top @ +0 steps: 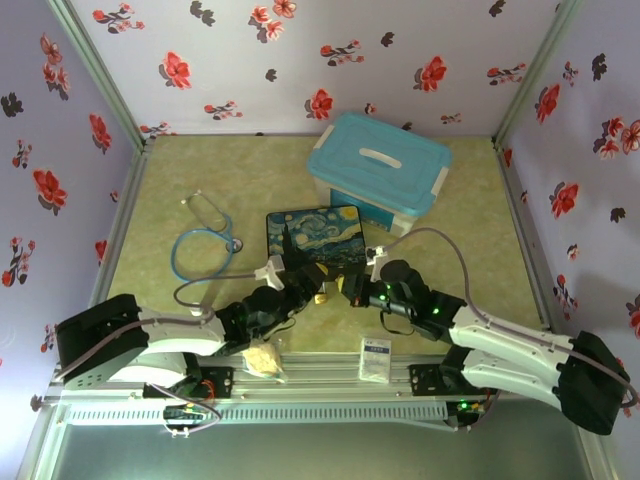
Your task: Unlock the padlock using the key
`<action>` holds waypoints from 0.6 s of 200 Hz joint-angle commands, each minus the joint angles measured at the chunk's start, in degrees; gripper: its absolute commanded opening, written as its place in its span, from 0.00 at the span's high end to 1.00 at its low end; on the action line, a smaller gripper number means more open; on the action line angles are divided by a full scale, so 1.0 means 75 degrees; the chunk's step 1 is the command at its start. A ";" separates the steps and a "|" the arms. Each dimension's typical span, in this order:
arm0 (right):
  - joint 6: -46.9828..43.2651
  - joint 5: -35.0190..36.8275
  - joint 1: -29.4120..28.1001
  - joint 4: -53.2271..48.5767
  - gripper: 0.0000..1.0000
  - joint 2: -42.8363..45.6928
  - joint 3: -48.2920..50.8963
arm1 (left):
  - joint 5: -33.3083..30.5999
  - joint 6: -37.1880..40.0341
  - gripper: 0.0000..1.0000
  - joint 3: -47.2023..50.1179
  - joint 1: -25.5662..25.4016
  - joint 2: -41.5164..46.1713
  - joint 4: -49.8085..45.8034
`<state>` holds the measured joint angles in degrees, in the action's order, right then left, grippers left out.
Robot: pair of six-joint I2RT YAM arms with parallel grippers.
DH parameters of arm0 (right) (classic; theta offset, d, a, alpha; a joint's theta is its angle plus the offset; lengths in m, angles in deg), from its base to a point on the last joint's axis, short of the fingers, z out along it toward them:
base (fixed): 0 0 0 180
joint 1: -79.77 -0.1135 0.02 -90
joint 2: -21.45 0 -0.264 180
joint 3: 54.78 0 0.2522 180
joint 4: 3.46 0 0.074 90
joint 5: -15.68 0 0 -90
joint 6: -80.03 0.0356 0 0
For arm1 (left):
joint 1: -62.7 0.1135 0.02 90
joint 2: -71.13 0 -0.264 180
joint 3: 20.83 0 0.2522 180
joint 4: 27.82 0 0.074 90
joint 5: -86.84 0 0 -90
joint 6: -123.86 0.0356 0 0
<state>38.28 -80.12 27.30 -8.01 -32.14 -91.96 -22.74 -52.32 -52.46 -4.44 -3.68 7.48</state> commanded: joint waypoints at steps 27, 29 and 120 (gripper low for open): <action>-0.0373 -0.0656 -0.0137 0.1948 1.00 -0.0199 0.0103 | -0.0308 -0.0615 0.11 -0.0687 -0.0134 0.0005 0.0611; -0.0374 -0.0662 -0.0152 0.1992 1.00 -0.0208 0.0103 | -0.0305 -0.0622 0.11 -0.0697 -0.0137 0.0002 0.0638; -0.0465 -0.0863 -0.0396 0.3170 1.00 -0.0657 0.0628 | -0.0312 -0.1218 0.18 -0.0372 -0.0166 -0.0214 0.1330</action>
<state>36.49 -84.95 25.00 11.23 -35.55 -88.66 -23.59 -60.56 -55.95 -5.29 -3.94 11.81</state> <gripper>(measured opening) 0.065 0.856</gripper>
